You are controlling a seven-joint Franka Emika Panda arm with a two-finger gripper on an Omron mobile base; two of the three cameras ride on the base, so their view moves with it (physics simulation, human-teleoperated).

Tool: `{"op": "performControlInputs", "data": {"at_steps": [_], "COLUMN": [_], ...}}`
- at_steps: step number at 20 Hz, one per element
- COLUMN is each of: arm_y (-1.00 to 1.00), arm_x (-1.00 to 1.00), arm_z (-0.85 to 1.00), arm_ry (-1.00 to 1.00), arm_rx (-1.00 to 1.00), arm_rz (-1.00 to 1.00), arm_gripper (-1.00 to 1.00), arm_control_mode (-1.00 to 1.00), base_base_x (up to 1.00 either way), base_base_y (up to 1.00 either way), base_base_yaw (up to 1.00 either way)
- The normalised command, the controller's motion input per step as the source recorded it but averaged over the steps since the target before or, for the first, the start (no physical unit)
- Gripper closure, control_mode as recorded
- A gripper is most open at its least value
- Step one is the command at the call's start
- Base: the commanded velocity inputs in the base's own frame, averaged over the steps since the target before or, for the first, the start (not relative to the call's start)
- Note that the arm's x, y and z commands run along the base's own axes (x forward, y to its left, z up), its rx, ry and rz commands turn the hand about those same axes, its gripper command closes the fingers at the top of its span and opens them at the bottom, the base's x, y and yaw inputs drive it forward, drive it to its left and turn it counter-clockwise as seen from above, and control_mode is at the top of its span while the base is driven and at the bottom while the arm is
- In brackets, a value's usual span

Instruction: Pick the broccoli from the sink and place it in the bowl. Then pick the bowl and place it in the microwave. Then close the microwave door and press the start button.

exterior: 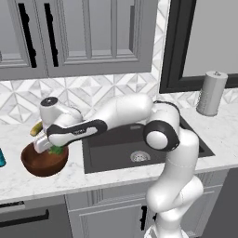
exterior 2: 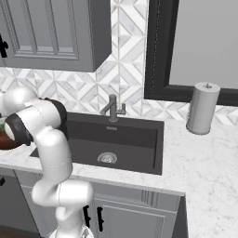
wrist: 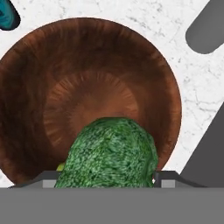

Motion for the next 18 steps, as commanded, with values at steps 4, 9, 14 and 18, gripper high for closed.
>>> {"op": "performControlInputs", "data": {"at_steps": [4, 9, 14, 18], "arm_y": [-0.01, -0.3, -0.35, -0.64], "arm_x": [0.0, -0.07, -0.06, -0.22], "arm_z": [-0.04, 0.43, 0.14, 0.0], "arm_ry": [-0.02, -0.05, -0.01, -0.01], "arm_rx": [0.06, 0.15, 0.28, 0.32], "arm_rz": [-0.16, -0.14, -0.08, -0.11], "arm_gripper": [-1.0, -1.0, -1.0, -1.0], "arm_control_mode": [-1.0, -1.0, -1.0, -1.0], "base_base_x": [0.0, 0.0, 0.0, 0.0], "base_base_y": [0.0, 0.0, 0.0, 0.0], "base_base_yaw": [0.0, 0.0, 0.0, 0.0]}}
